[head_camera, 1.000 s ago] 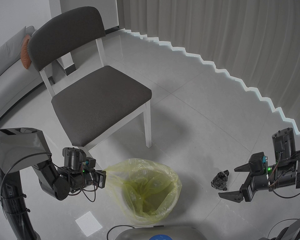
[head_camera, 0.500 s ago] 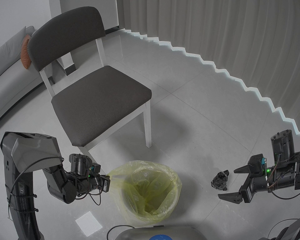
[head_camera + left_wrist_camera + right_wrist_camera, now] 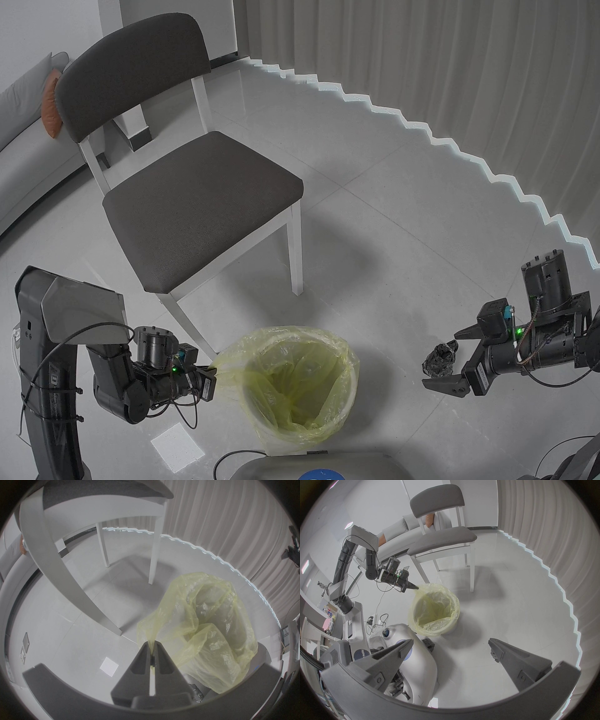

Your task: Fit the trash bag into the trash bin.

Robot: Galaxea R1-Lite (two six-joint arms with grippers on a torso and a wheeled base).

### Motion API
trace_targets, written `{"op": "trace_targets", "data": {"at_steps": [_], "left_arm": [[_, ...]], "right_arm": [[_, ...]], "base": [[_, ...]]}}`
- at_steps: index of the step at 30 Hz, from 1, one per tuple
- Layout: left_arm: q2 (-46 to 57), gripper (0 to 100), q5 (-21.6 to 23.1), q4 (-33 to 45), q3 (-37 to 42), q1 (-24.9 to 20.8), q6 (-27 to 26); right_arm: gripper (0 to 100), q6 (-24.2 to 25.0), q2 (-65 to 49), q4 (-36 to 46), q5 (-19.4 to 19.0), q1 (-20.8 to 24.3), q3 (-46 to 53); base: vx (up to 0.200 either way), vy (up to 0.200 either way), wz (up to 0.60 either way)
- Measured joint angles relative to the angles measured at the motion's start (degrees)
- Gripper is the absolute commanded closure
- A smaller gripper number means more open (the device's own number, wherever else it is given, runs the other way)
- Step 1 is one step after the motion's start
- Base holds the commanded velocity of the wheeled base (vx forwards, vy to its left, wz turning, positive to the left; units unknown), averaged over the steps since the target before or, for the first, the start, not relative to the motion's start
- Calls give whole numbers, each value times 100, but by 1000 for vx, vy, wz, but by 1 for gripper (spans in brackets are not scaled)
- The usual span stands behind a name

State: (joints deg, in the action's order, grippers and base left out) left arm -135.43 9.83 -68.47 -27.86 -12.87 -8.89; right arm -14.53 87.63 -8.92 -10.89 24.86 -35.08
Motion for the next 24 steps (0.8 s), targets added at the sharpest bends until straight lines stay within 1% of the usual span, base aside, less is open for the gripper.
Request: {"op": "trace_targets", "data": {"at_steps": [5,6,10,16,24], "left_arm": [[-21,100,152,-26,79,299,-351],[-33,0,188,-35,84,338,-383],[-79,0,276,-124,99,395,-408],[-84,0,276,-169,123,417,-405],[356,0,276,-101,167,516,-408]], "right_arm": [[0,6,85,1,9,50,-80],[0,9,93,1,9,59,-85],[0,13,101,12,16,68,-91],[0,4,96,17,18,69,-94],[0,11,90,17,22,69,-118]], "base": [[0,0,0],[0,0,0],[0,0,0],[0,0,0],[0,0,0]]}}
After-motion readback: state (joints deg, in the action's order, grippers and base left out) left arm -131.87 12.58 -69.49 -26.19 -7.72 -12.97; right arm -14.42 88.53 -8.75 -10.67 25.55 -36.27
